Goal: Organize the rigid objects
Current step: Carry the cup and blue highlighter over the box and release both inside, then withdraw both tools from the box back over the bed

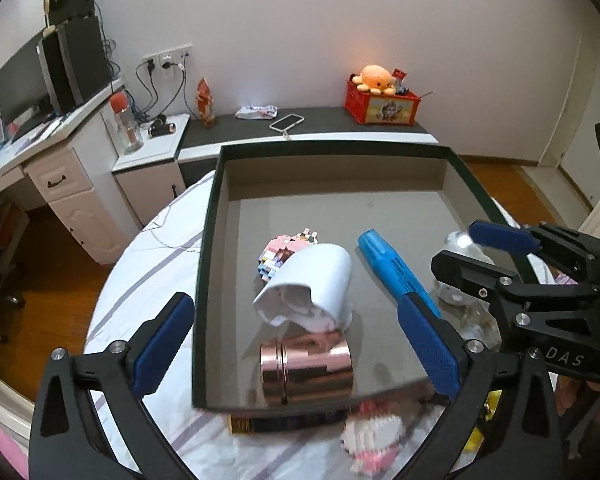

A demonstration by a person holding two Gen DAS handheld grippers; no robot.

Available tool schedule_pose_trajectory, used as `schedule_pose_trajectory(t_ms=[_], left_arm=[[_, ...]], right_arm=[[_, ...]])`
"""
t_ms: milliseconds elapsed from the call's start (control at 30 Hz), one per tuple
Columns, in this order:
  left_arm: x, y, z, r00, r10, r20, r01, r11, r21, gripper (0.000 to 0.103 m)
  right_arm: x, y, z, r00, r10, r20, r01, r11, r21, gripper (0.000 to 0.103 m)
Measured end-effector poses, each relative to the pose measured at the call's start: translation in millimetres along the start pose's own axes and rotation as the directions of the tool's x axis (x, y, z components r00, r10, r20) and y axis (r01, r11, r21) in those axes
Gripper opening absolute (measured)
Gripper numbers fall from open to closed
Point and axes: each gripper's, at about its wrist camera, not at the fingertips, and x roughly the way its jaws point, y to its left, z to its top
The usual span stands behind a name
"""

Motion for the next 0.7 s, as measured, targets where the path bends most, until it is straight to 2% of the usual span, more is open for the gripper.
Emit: schedule_pose_trajectory(t_ms=[33,67,100,300,333,433,533,700], left_arm=[[-5,0,-2,1.0,-0.007,0.005,0.007,1.0,-0.001,0.103],[-12,1,-4,1.0,-0.022,0.012,0.022,1.0,-0.006,0.103],[-17,1,-6,0.999,-0.032,0.017,0.032,0.999,-0.012,0.103],[-59,0,-26,0.995,-0.035,0.09,0.038,0.999,-0.026,0.103],[-64,2,-29,0.994,-0.047,0.099,0.051,0.998,-0.037,0.103],[-85,6,-43,0.982,-0.132,0.133,0.141,0.988,-0.064,0.103],[-102,9,-61,0.981,-0.12,0.153,0.132,0.989,-0.069,0.103],[-123,21,-98,0.988,-0.069,0.136,0.083,0.992,-0.096,0.103]], right_arm=[[-3,1,0,1.0,-0.01,0.006,0.01,1.0,0.0,0.071],[-8,2,-2,1.0,-0.027,0.016,0.027,1.0,0.005,0.08],[-13,3,-4,0.999,-0.039,0.028,0.039,0.999,0.009,0.082],[-46,19,-20,0.997,-0.02,0.081,0.02,1.0,0.0,0.083],[-51,22,-22,0.996,-0.024,0.091,0.024,1.0,-0.003,0.083],[-73,31,-32,0.99,-0.057,0.13,0.059,0.998,-0.014,0.092],[-94,37,-43,0.983,-0.075,0.17,0.08,0.997,-0.019,0.092],[-126,35,-71,0.975,-0.115,0.192,0.115,0.993,0.007,0.093]])
